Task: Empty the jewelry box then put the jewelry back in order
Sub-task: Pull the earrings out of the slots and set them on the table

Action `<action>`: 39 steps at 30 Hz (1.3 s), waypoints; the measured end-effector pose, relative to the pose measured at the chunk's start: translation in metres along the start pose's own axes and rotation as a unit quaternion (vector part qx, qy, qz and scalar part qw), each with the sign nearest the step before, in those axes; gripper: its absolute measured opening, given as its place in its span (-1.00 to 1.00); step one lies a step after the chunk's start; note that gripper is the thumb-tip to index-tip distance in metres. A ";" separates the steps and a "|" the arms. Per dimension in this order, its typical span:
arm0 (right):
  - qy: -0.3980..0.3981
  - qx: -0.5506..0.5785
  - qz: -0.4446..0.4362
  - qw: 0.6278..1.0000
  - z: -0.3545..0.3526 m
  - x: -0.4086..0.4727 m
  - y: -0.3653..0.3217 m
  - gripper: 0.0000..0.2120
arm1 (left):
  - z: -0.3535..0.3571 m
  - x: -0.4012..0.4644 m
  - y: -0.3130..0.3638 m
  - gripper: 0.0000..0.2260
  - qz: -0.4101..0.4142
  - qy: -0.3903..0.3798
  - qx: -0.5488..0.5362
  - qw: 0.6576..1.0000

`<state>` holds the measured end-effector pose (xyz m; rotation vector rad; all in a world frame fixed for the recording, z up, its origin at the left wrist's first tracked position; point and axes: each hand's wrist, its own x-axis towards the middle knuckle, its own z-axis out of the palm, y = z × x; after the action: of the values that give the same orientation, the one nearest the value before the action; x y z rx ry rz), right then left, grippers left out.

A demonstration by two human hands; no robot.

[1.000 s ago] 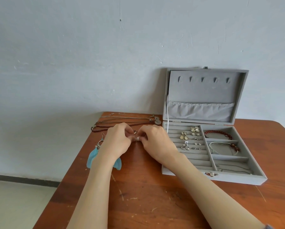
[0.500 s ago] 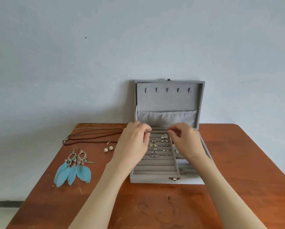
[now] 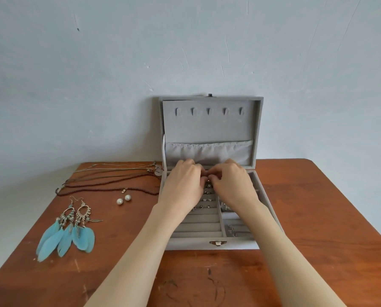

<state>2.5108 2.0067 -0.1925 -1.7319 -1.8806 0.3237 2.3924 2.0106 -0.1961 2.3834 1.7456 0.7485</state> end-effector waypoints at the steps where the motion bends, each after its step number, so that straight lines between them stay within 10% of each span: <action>1: -0.007 0.002 0.007 1.000 0.003 0.000 0.002 -0.80 | 0.003 0.000 -0.001 -0.81 -0.014 -0.008 -0.014 1.000; 27: -0.048 0.203 -0.061 0.976 -0.003 -0.011 -0.036 -0.81 | -0.092 -0.017 -0.055 -0.81 -0.123 0.003 -0.196 0.973; 39: -0.120 0.017 -0.135 0.983 0.045 -0.018 -0.088 -0.87 | -0.077 -0.052 -0.087 -0.89 -0.199 -0.099 -0.094 0.971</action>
<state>2.4122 1.9859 -0.1869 -1.4422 -2.2373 0.4727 2.2717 1.9766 -0.1769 1.8332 1.8842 0.5671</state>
